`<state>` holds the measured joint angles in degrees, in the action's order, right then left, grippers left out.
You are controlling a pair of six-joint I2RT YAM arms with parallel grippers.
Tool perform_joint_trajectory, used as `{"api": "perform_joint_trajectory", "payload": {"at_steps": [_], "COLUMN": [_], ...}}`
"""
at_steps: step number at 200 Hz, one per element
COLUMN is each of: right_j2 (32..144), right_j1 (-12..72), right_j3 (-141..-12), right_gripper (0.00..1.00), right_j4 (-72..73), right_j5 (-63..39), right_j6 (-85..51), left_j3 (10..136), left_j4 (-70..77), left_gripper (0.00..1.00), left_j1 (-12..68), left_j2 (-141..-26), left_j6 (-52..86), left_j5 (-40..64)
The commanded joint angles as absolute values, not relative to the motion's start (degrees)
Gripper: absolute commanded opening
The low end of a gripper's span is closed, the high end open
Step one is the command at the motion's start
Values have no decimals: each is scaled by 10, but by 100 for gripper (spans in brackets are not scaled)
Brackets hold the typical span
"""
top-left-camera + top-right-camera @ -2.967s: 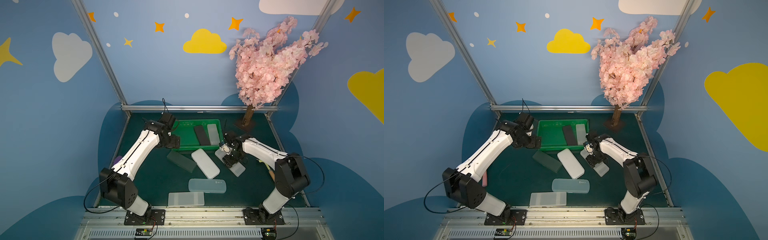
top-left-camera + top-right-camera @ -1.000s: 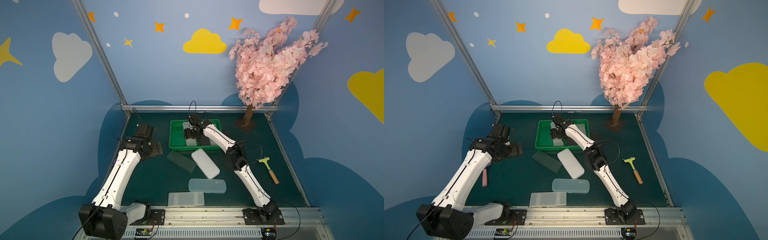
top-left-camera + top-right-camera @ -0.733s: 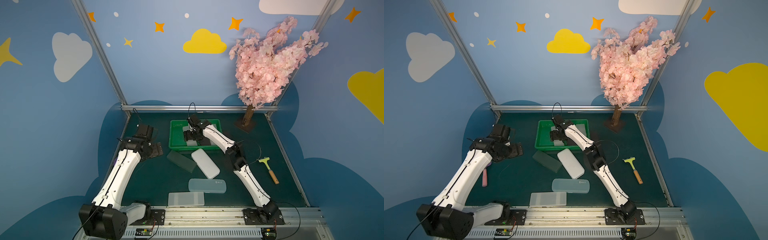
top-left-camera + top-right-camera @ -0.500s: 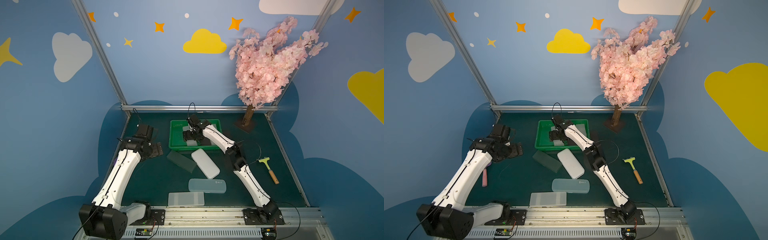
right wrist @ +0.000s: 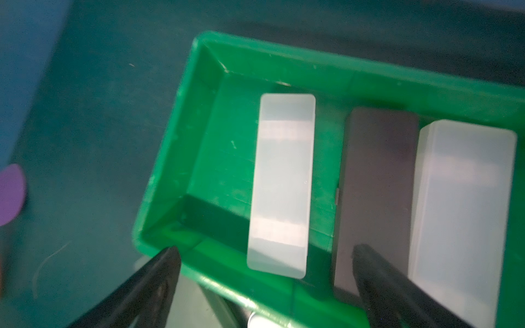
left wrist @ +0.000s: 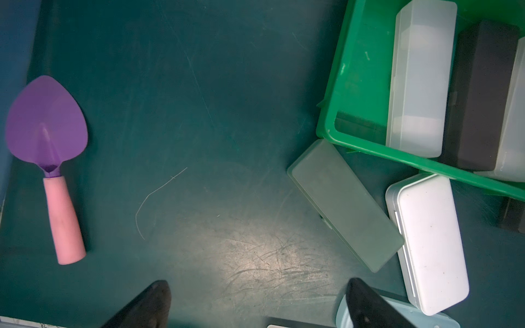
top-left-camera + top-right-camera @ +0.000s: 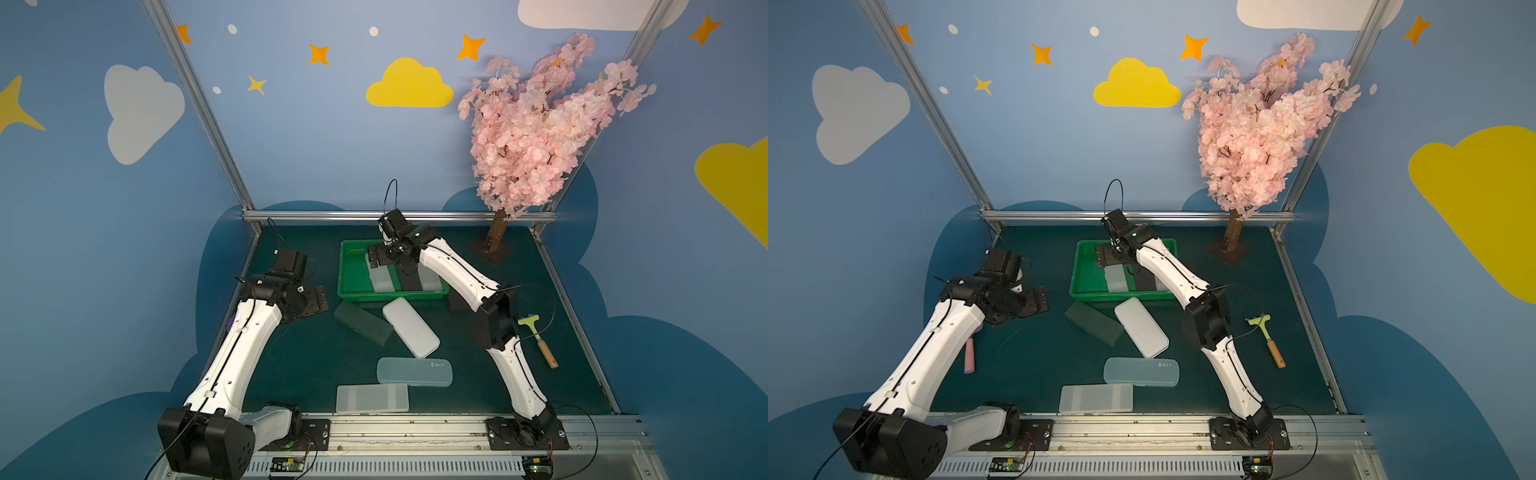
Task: Put the pencil case into the storage box
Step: Place the pencil case at the storage box, then pick up the pencil case from the center of the board.
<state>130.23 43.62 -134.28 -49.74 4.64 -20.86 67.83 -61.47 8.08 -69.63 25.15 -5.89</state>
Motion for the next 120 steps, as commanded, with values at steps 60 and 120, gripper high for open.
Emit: {"api": "perform_joint_trajectory", "payload": {"at_steps": [60, 120], "right_j2": [1079, 973], "right_j1": [415, 357], "right_j3": [-1053, -907], "right_gripper": [98, 98], "right_j4": [-482, -482], "right_j5": [126, 117], "right_j6": [-170, -167], "left_j3": [639, 663], "left_j4": [-632, -563], "left_gripper": [97, 99], "left_j1": [185, 253], "left_j2": [-711, -820], "left_j6": [287, 521], "left_j5": [8, 41]}}
